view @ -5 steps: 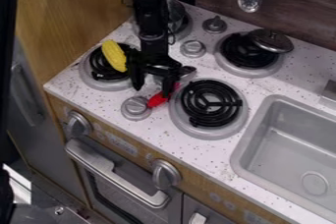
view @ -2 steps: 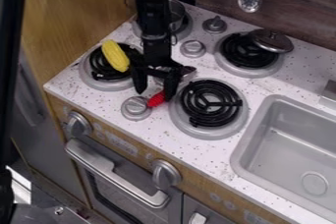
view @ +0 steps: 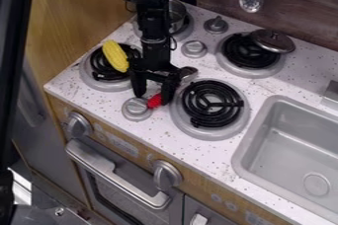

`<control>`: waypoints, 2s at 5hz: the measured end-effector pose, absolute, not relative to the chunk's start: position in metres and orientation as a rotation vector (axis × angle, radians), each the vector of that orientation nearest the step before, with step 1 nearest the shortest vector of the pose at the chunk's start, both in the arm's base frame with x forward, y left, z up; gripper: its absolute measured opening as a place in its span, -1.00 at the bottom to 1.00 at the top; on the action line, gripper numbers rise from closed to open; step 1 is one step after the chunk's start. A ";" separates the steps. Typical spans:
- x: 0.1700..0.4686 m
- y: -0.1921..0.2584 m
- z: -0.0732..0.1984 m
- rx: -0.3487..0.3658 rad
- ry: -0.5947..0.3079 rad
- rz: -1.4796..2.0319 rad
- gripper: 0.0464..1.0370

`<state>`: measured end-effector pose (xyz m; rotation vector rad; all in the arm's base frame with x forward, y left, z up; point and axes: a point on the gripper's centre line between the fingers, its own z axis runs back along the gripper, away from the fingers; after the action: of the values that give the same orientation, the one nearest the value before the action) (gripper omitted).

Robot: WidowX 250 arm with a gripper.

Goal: Move the red spoon to the right burner

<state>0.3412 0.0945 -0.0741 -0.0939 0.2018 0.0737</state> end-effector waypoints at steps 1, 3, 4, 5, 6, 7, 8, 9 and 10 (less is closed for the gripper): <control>0.338 0.096 -0.075 -0.089 0.150 0.083 0.33; 0.334 0.088 -0.073 -0.106 0.039 0.084 -0.39; 0.335 0.073 -0.065 -0.112 0.014 0.076 -0.58; 0.348 0.049 -0.043 -0.113 -0.060 0.035 -0.82; 0.359 -0.003 -0.025 -0.115 -0.115 -0.105 -0.98; 0.356 -0.017 -0.028 -0.119 -0.116 -0.140 -0.99; 0.354 -0.040 -0.028 -0.120 -0.113 -0.201 -0.96; 0.346 -0.035 -0.033 -0.102 -0.089 -0.177 -0.70; 0.342 -0.014 -0.039 -0.077 -0.090 -0.111 -0.15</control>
<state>0.3418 -0.0139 -0.0388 -0.0769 -0.0898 -0.1114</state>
